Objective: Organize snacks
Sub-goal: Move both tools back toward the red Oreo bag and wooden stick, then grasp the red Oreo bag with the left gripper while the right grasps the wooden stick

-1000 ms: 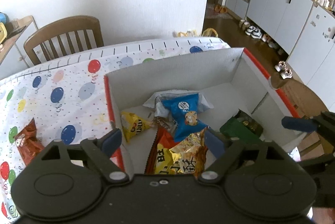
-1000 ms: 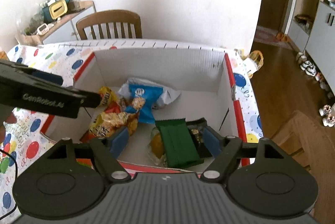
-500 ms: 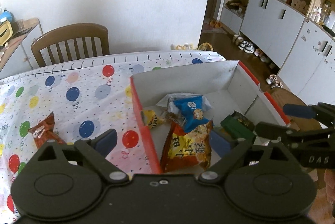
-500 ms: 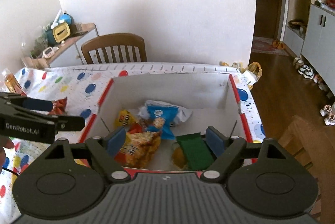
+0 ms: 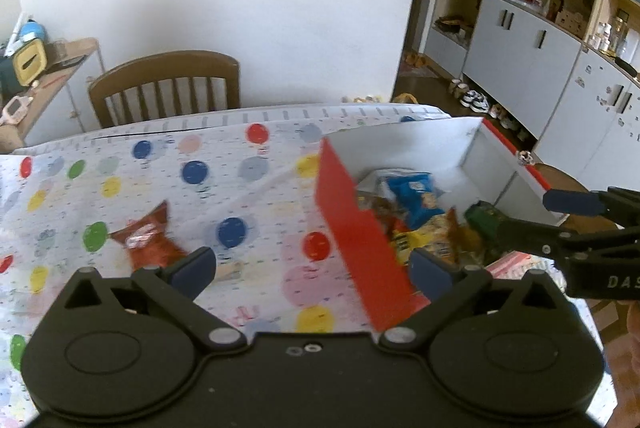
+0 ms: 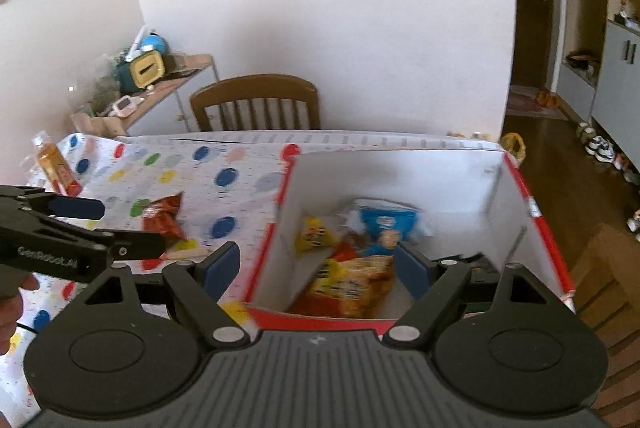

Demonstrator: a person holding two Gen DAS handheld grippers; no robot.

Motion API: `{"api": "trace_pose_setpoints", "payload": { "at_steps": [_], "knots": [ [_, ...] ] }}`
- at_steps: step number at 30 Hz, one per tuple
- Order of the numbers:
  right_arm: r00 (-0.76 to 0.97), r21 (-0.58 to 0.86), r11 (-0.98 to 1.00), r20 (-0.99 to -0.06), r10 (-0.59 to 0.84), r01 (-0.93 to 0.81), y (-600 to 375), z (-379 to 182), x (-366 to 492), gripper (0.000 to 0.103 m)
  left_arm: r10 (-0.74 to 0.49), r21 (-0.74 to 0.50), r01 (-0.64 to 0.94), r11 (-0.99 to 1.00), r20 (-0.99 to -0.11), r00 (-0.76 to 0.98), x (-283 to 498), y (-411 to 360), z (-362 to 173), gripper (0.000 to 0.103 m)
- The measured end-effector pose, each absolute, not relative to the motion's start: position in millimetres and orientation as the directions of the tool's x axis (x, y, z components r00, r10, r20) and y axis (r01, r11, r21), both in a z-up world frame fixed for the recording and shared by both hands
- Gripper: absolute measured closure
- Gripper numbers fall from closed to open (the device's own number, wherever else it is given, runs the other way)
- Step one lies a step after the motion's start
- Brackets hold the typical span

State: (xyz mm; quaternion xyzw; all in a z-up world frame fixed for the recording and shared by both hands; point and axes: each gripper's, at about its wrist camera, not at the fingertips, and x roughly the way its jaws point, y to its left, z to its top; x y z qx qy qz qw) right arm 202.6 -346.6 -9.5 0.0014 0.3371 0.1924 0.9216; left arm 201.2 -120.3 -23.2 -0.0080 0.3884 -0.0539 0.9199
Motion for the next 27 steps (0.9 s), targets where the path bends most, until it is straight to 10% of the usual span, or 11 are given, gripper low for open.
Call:
{"api": "trace_pose_setpoints", "payload": {
  "at_steps": [27],
  "knots": [
    [0.599, 0.1, 0.881, -0.697, 0.394, -0.463, -194, -67, 201, 0.019, 0.027, -0.114, -0.16, 0.981, -0.727, 0.686, 229, 59, -48, 0.001]
  ]
}}
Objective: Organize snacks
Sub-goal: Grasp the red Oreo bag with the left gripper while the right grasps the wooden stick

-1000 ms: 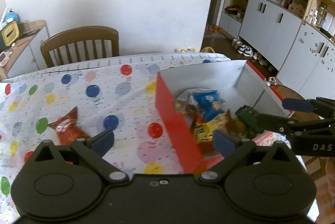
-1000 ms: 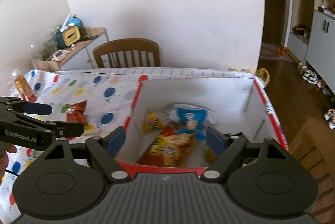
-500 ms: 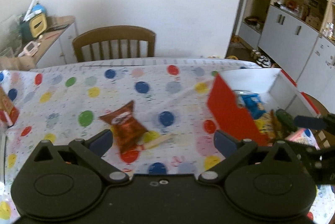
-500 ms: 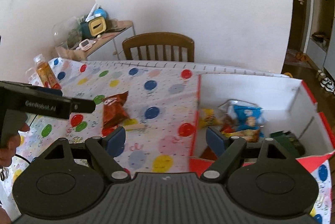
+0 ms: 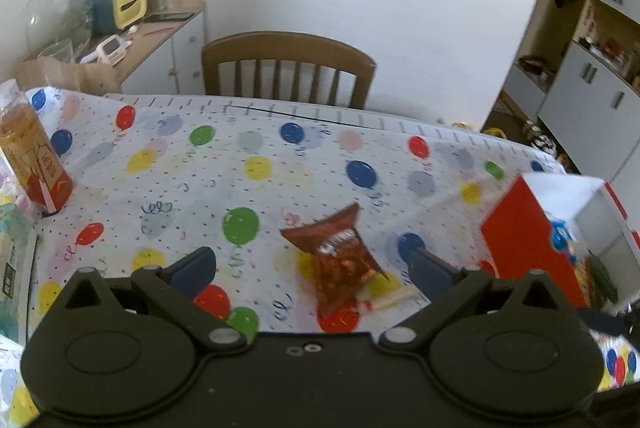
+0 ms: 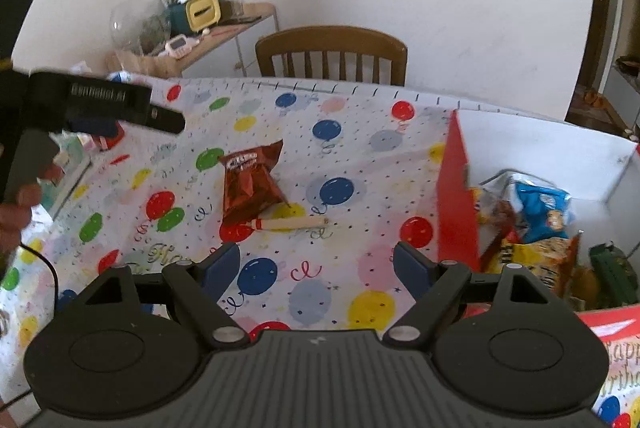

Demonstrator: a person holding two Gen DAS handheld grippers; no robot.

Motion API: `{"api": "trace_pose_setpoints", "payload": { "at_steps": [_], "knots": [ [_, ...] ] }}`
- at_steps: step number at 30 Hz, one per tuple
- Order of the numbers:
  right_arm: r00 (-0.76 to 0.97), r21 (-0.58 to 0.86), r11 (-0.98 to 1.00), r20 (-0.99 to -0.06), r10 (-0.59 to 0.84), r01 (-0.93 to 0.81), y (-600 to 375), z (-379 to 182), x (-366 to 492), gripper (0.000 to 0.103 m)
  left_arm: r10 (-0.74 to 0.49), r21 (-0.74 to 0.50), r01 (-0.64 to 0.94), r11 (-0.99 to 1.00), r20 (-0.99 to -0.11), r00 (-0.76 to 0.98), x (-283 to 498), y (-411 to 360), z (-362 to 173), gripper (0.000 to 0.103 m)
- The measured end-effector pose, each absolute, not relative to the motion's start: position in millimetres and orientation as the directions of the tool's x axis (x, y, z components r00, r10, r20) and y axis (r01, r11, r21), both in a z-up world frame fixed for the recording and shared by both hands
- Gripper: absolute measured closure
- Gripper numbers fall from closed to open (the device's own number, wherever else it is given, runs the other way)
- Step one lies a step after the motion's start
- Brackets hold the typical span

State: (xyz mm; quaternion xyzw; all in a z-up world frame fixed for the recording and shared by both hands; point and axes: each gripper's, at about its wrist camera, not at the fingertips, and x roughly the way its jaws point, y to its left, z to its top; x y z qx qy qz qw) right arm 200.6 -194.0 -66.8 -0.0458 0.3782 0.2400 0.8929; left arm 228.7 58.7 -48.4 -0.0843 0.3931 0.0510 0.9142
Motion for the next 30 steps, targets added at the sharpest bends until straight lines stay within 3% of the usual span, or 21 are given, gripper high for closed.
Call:
{"api": "trace_pose_setpoints", "payload": {
  "at_steps": [12, 22, 28, 30],
  "knots": [
    [0.49, 0.001, 0.785, -0.781, 0.388, -0.619, -143, -107, 255, 0.019, 0.047, -0.122, -0.231, 0.965, -0.788, 0.614, 281, 61, -84, 0.001],
    [0.389, -0.106, 0.582, -0.837, 0.386, -0.806, -101, -132, 291, 0.02, 0.035, -0.116, -0.247, 0.962, -0.845, 0.534, 324, 50, -117, 0.001],
    [0.365, -0.157, 0.481, -0.852, 0.376, -0.862, -85, -145, 312, 0.031, 0.015, -0.134, -0.272, 0.953, -0.875, 0.484, 340, 53, -133, 0.001],
    [0.341, -0.135, 0.477, -0.861, 0.378, -0.869, -83, -150, 319, 0.042, 0.009, -0.139, -0.274, 0.952, -0.878, 0.478, 343, 53, -137, 0.001]
  ]
}}
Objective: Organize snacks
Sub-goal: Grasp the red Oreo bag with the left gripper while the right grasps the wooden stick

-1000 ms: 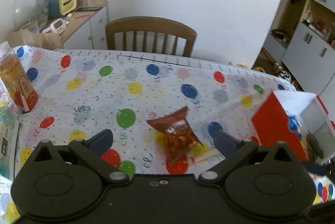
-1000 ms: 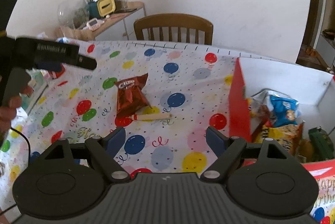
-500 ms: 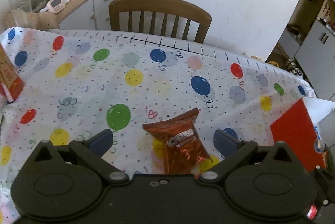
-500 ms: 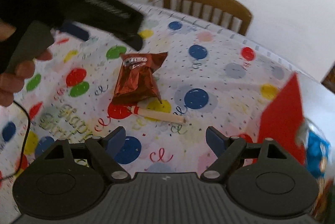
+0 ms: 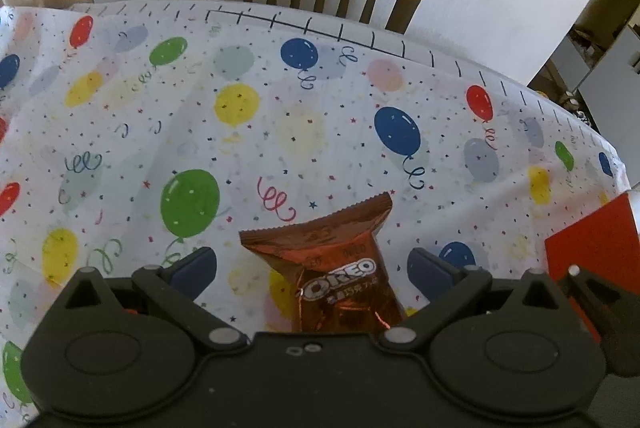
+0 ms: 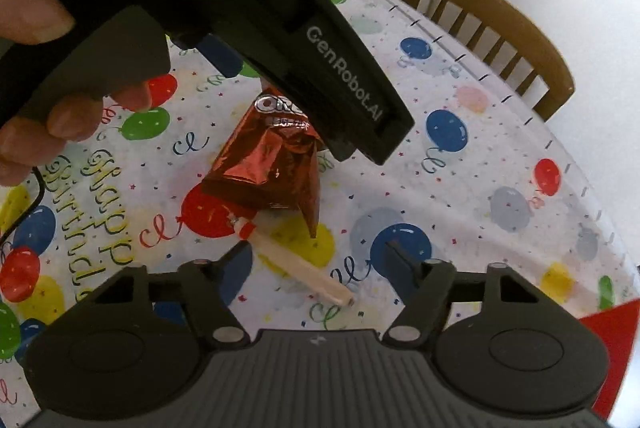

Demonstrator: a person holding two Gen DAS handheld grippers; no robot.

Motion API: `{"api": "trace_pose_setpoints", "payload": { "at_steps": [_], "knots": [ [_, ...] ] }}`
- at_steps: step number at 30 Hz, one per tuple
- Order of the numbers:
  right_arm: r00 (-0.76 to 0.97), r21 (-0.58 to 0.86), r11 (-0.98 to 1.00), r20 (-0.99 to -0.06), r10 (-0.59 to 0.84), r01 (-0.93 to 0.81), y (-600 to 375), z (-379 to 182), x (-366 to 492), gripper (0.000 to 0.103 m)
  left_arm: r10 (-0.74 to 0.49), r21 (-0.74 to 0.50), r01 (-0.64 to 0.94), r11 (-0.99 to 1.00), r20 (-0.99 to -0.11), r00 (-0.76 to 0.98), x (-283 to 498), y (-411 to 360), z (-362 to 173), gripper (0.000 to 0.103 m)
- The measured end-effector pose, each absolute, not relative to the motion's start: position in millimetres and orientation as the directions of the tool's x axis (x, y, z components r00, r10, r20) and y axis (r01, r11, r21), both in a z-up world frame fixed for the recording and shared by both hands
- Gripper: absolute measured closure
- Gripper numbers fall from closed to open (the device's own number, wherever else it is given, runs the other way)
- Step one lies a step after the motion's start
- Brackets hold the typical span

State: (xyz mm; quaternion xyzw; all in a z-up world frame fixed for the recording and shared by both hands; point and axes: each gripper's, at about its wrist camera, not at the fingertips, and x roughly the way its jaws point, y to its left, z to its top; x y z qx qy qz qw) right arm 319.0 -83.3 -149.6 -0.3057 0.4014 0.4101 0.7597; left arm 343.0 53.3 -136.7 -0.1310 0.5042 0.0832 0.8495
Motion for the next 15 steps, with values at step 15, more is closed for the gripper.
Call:
{"api": "trace_pose_setpoints", "payload": {
  "at_steps": [15],
  "knots": [
    [0.267, -0.08, 0.418, -0.872, 0.41, -0.905, -80, -155, 299, 0.085, -0.049, -0.173, -0.236, 0.956, -0.889, 0.455, 351, 53, -152, 0.03]
  ]
}}
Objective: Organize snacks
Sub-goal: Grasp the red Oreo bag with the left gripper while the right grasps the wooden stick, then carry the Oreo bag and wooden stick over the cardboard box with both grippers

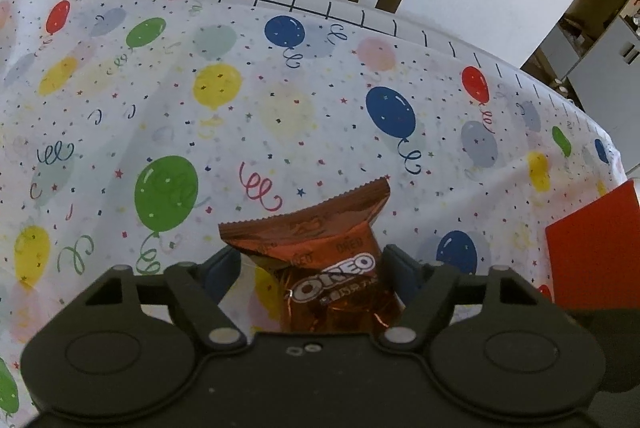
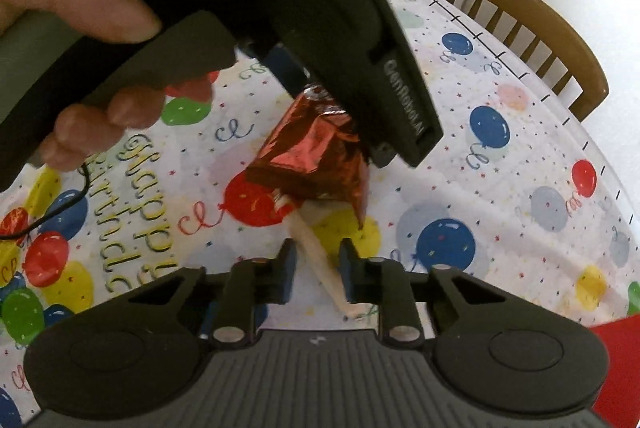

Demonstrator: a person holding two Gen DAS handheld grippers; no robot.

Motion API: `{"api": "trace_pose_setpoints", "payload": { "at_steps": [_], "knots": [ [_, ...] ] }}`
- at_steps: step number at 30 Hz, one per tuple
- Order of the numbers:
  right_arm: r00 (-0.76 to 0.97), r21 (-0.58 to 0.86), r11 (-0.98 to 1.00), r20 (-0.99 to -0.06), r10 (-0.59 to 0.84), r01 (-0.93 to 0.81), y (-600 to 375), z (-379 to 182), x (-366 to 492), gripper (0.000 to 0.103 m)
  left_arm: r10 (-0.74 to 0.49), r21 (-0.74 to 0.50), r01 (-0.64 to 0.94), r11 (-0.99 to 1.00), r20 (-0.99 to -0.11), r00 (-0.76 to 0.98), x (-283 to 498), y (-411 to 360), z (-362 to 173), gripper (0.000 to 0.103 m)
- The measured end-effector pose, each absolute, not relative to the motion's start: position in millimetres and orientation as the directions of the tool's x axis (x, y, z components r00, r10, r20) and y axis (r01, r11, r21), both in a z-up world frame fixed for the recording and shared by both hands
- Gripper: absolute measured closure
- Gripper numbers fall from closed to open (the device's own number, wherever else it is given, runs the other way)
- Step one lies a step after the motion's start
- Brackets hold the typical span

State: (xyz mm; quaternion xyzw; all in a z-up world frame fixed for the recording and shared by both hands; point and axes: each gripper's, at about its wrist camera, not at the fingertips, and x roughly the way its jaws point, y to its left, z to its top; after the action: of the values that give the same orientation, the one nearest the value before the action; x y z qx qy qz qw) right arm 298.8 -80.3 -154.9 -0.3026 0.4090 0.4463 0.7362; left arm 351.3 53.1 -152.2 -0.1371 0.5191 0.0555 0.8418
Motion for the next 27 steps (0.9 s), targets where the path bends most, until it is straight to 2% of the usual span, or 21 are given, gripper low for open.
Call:
{"api": "trace_pose_setpoints", "payload": {
  "at_steps": [4, 5, 10, 19, 27],
  "knots": [
    [0.284, -0.079, 0.452, -0.868, 0.407, -0.889, -83, -156, 285, 0.09, -0.054, -0.174, -0.222, 0.959, -0.884, 0.464, 348, 53, -150, 0.036],
    [0.293, -0.081, 0.466, -0.867, 0.404, -0.881, -84, -155, 281, 0.091, -0.055, -0.177, -0.222, 0.959, -0.883, 0.466, 347, 54, -150, 0.04],
    [0.354, -0.092, 0.57, -0.86, 0.367, -0.816, -86, -154, 266, 0.091, -0.062, -0.188, -0.223, 0.956, -0.878, 0.474, 339, 59, -148, 0.049],
    [0.388, -0.009, 0.737, -0.854, 0.346, -0.676, -106, -145, 247, 0.092, -0.063, -0.197, -0.235, 0.952, -0.876, 0.478, 310, 69, -142, 0.052],
    [0.42, 0.058, 0.803, -0.828, 0.371, -0.594, -129, -120, 222, 0.092, -0.087, -0.211, -0.2, 0.957, -0.864, 0.496, 270, 66, -129, 0.052]
  ]
}}
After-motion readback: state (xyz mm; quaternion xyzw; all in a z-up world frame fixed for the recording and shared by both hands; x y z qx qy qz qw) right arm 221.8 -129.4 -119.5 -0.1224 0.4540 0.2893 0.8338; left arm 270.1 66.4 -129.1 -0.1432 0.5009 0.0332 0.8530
